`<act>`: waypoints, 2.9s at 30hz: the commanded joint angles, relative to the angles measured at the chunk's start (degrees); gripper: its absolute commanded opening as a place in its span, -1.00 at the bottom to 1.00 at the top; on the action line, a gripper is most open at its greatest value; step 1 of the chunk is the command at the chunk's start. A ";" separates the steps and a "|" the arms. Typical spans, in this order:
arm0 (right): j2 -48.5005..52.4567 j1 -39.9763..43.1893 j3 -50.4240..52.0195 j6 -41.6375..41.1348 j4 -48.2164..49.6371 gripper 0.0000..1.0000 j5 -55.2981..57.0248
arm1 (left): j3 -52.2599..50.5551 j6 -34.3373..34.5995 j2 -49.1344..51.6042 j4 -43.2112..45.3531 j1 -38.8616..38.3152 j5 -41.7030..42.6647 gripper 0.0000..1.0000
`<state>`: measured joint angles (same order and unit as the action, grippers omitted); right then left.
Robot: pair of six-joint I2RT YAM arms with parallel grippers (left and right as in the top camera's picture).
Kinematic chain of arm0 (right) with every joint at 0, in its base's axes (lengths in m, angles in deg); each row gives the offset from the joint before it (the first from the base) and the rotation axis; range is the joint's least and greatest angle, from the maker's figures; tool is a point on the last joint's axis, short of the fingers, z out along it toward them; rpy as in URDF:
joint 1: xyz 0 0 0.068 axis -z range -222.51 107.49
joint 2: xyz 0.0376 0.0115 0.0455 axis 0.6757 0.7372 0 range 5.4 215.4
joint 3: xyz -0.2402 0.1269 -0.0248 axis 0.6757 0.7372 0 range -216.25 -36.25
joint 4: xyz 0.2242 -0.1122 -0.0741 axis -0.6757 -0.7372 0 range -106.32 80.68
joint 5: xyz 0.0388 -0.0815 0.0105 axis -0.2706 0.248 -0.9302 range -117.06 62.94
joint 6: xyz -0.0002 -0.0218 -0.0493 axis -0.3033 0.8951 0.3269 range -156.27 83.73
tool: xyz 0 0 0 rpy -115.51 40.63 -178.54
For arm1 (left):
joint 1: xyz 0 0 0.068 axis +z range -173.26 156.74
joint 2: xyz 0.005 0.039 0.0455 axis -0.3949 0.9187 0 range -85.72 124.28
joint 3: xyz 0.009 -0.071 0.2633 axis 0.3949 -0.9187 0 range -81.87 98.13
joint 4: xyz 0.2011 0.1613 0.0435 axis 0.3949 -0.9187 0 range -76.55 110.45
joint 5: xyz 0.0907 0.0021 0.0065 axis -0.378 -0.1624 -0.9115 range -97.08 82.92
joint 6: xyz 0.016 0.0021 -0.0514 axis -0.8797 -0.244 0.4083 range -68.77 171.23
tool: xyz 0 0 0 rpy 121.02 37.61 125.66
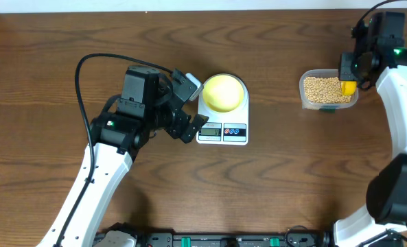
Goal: Scoop item into bowl and weigh 50g on scale
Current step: 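Drag the scoop through the soybeans with the right gripper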
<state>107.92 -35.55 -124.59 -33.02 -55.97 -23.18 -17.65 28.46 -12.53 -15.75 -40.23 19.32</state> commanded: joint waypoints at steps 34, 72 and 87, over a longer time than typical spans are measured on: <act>2.14 0.96 4.46 2.08 -0.17 -0.98 -10.27 | -0.26 -0.72 -0.22 -0.26 0.20 -0.52 0.96; 2.62 10.16 6.14 3.67 -0.09 -0.98 -28.70 | -0.26 -0.72 -0.22 -0.24 0.20 -0.52 0.95; 2.62 12.31 8.22 3.43 0.83 -0.98 -31.23 | -0.26 -0.72 -0.22 -0.24 0.20 -0.52 0.96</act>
<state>109.56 -24.64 -117.48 -29.90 -54.90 -52.81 -17.65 28.46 -12.53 -15.75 -40.23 19.32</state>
